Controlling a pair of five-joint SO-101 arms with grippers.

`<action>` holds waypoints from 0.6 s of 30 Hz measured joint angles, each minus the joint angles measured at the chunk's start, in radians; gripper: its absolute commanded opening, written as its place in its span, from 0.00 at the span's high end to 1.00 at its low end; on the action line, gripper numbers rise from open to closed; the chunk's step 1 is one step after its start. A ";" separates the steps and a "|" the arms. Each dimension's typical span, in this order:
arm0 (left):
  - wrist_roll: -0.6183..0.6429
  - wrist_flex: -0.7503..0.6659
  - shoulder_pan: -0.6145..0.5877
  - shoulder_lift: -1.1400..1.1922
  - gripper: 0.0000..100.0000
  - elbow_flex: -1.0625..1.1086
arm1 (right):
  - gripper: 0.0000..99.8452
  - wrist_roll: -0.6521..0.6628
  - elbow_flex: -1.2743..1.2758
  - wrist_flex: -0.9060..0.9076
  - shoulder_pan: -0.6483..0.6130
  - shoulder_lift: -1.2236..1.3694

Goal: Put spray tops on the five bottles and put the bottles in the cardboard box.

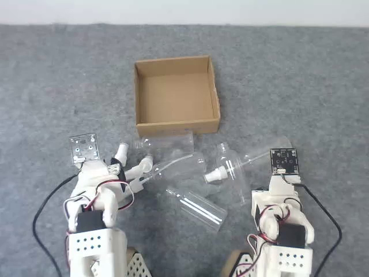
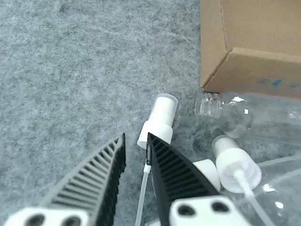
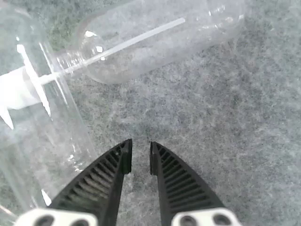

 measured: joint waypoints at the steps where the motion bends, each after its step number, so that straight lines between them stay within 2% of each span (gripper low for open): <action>1: 0.000 0.000 0.000 0.000 0.93 0.000 | 0.97 0.000 0.000 0.000 0.000 0.000; 9: 0.000 0.000 0.000 0.000 0.93 0.000 | 0.97 0.000 0.000 0.000 -0.006 0.000; 18: 0.000 0.000 0.000 0.000 0.93 0.000 | 0.97 0.000 0.000 0.000 -0.106 0.000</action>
